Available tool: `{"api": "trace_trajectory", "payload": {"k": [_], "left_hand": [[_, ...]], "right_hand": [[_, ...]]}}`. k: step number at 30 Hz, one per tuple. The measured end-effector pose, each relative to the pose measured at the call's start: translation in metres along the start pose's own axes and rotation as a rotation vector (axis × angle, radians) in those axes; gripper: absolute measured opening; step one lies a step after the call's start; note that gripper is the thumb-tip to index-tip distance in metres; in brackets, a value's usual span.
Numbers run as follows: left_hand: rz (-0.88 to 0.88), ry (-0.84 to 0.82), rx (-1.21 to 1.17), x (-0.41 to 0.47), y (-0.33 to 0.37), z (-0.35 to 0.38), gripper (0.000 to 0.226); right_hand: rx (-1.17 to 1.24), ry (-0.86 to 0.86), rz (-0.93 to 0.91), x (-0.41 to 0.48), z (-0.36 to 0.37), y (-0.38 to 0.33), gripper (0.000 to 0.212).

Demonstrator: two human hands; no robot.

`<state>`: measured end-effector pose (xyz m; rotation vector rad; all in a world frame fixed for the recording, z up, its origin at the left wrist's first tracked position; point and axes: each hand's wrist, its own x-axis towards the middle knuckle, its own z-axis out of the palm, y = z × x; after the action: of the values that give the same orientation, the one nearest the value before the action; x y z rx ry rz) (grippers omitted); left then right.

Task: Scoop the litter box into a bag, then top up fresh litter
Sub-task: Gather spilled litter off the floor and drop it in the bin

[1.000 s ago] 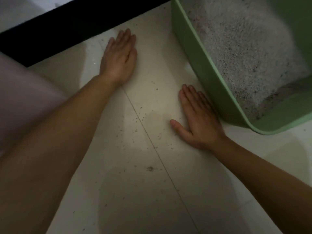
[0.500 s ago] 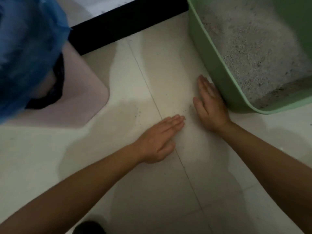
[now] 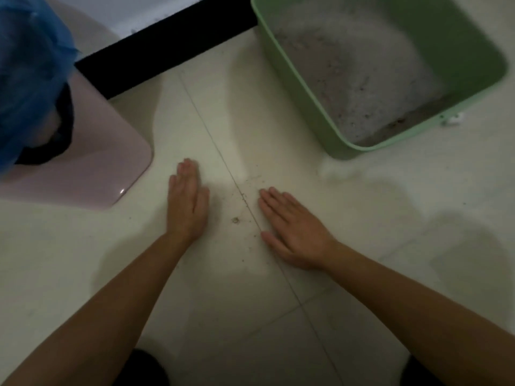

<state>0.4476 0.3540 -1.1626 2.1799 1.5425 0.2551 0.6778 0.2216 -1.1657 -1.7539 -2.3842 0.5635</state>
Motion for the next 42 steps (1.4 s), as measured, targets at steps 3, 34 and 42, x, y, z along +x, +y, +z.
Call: {"api": "trace_trajectory", "payload": {"k": [3, 34, 42], "left_hand": [[0.194, -0.109, -0.049, 0.012, 0.058, 0.027, 0.069], [0.249, -0.162, -0.010, -0.043, 0.070, 0.043, 0.069], [0.020, 0.116, -0.210, -0.061, 0.044, 0.008, 0.065]], "right_hand": [[0.095, 0.232, 0.123, -0.030, -0.006, 0.012, 0.055], [0.003, -0.027, 0.219, -0.037, -0.007, 0.018, 0.068], [-0.024, 0.065, 0.317, -0.032, -0.017, 0.049, 0.070]]}}
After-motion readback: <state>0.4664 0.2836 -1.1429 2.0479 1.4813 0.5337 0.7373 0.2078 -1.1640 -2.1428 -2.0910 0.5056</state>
